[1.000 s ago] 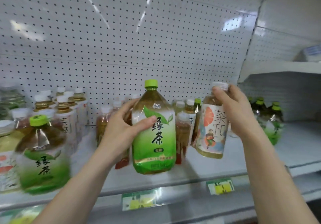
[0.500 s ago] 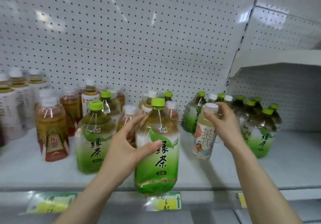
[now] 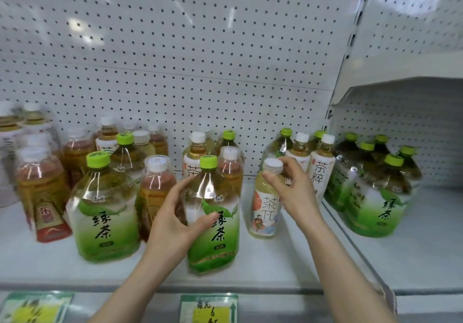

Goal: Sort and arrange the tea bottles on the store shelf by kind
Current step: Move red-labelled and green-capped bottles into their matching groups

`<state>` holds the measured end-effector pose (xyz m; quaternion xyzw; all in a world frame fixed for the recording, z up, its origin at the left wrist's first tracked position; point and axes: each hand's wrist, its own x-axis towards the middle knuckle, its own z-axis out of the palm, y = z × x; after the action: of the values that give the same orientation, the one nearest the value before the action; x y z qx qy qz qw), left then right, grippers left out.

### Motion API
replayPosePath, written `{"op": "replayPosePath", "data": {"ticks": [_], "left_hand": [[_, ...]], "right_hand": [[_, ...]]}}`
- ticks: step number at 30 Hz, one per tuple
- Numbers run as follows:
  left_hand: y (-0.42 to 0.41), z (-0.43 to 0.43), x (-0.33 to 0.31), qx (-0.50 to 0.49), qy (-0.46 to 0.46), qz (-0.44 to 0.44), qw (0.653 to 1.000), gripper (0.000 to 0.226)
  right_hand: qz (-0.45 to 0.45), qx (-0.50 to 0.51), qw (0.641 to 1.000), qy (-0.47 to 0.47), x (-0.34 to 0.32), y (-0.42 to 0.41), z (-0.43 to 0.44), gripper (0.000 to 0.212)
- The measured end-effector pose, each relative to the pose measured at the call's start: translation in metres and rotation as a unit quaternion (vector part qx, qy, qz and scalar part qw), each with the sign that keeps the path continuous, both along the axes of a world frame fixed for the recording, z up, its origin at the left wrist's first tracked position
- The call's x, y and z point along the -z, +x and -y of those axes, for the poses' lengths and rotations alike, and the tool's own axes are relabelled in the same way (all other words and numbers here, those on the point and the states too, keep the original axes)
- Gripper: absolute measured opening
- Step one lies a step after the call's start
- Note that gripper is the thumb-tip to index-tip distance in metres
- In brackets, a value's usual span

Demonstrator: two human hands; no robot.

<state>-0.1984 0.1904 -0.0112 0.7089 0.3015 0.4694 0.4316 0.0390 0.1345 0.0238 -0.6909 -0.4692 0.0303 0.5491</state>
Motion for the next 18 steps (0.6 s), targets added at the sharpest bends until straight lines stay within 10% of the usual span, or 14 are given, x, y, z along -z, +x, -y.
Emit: {"op": "replayPosePath", "data": {"ticks": [18], "left_hand": [[-0.005,-0.005,0.006,-0.007,0.119,-0.108,0.987,0.086]], "right_hand": [[0.054,0.066,0.996,-0.036,-0.001,-0.001,-0.012,0.038]]}}
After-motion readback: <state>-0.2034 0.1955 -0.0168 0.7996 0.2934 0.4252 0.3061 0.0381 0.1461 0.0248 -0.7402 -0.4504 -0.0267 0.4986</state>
